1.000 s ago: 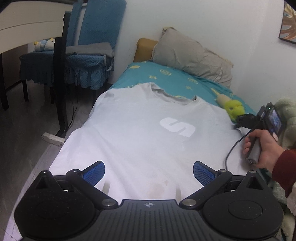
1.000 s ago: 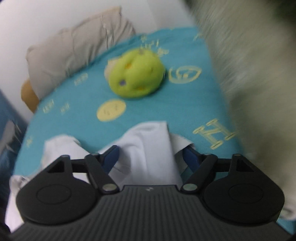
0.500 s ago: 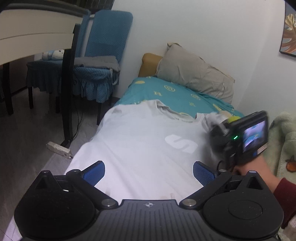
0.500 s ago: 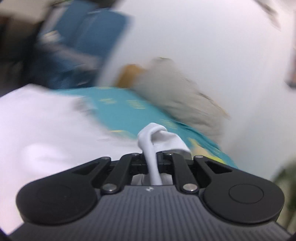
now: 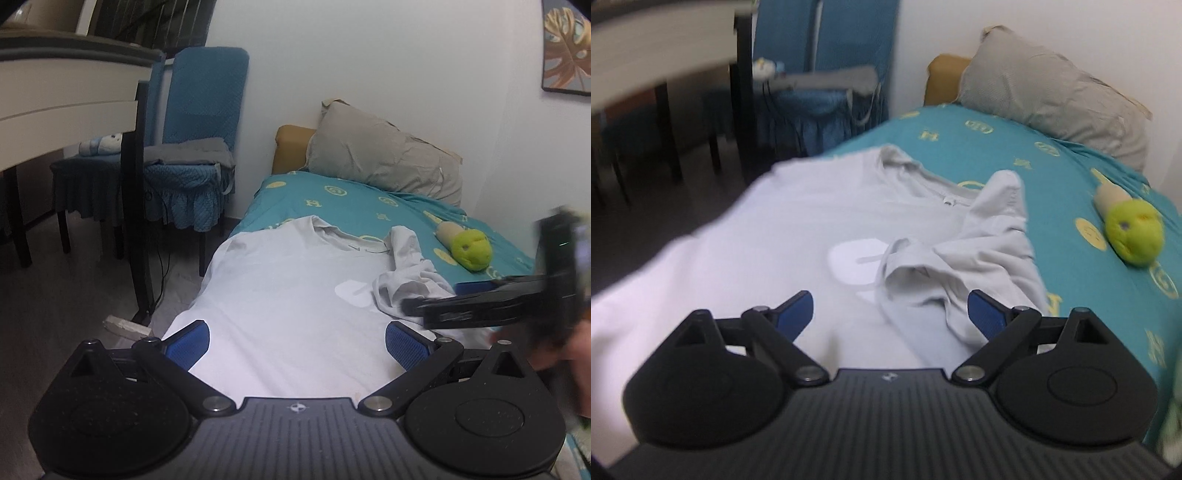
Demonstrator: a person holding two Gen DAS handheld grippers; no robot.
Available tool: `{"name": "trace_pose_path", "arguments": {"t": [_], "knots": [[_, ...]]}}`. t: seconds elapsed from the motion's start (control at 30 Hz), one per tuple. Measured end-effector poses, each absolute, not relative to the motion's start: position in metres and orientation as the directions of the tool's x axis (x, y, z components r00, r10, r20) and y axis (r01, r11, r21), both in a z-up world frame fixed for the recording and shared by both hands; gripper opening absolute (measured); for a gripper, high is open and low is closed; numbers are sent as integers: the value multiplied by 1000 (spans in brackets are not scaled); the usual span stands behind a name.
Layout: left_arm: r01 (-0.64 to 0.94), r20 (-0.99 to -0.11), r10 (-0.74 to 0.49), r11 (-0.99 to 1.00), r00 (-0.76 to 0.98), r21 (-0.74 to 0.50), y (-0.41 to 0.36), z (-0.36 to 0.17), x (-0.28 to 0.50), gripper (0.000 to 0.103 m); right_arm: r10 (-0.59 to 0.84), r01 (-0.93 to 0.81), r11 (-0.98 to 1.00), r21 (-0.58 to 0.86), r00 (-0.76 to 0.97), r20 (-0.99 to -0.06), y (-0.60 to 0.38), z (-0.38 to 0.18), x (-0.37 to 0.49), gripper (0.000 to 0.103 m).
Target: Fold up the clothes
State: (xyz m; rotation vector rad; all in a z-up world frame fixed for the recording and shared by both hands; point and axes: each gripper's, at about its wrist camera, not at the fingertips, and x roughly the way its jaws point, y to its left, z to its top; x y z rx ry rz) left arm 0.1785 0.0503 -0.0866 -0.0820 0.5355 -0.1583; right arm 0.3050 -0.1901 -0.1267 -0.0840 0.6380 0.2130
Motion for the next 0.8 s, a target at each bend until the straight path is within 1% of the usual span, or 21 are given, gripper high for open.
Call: {"name": "trace_pose_path", "arguments": {"t": [0.13,0.27,0.37,0.47,0.53,0.6,0.73,0.8], "knots": [[187,-492,-190,981,850,-55,39,-87,166,102,137,-82,989,122,811,-569,-218,-71,223,92],[278,-499,-227,960,836,29,8,-97,164,102,33,103,969,225,847,-530,-244,-35,151,92],[345,-499,-256,934,828,93,-26,-108,183,100,-9,173,937,304,880,-475,-261,-30,117,92],[409,-502,-284,899,817,157,-61,-118,203,99,-47,252,881,399,888,-457,-284,-36,103,92],[449,-505,-302,871,809,199,-84,-126,216,99,-119,321,863,391,880,-460,-298,-42,107,92],[488,-508,-319,839,800,240,-107,-133,229,95,-181,374,852,366,867,-464,-310,-48,116,92],[558,-518,-352,766,779,319,-154,-147,255,94,-206,404,839,364,856,-475,-323,-63,132,92],[590,-524,-368,724,768,357,-177,-154,268,90,-216,418,832,364,850,-481,-329,-71,140,92]]}}
